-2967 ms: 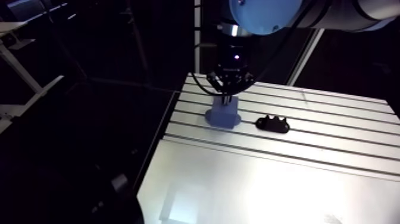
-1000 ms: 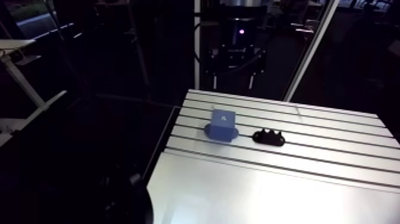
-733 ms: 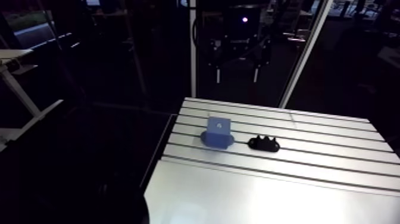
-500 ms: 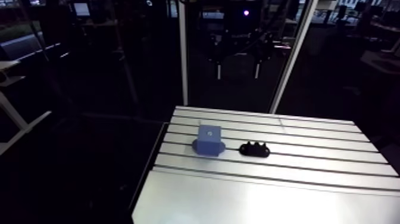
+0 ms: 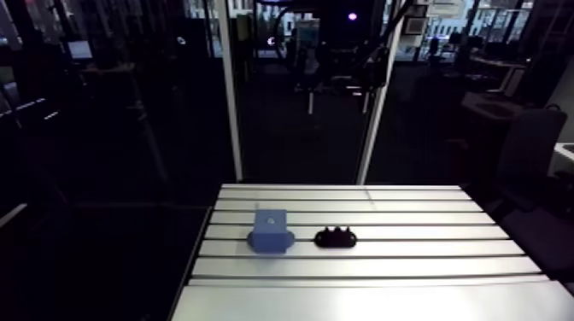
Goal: Pick up the M10 bolt and insert it into the hex recess until seated.
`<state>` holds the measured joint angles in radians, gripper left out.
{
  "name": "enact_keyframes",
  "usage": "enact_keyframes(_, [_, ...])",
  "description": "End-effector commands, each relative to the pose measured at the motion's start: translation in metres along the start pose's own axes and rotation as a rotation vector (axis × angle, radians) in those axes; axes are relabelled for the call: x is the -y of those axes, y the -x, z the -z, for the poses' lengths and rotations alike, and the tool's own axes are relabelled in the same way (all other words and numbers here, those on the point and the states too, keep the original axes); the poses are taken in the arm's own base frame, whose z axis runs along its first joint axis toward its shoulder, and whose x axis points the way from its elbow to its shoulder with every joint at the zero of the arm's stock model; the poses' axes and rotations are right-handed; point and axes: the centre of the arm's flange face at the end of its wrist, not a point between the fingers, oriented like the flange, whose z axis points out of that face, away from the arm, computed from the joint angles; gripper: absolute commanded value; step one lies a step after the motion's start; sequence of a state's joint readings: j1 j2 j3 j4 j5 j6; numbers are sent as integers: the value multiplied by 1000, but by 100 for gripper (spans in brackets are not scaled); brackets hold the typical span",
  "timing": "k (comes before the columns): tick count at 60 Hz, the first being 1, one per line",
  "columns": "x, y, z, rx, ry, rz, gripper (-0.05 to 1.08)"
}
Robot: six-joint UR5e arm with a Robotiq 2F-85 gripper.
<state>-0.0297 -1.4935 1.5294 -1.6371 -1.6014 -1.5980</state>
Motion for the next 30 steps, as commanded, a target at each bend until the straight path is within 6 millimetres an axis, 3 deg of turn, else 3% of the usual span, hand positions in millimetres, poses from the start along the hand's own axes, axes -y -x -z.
enact_keyframes(1, [-16,8,11,-9,-16,-38,1])
enact_keyframes(30, [-12,22,16,-14,-65,-55,1])
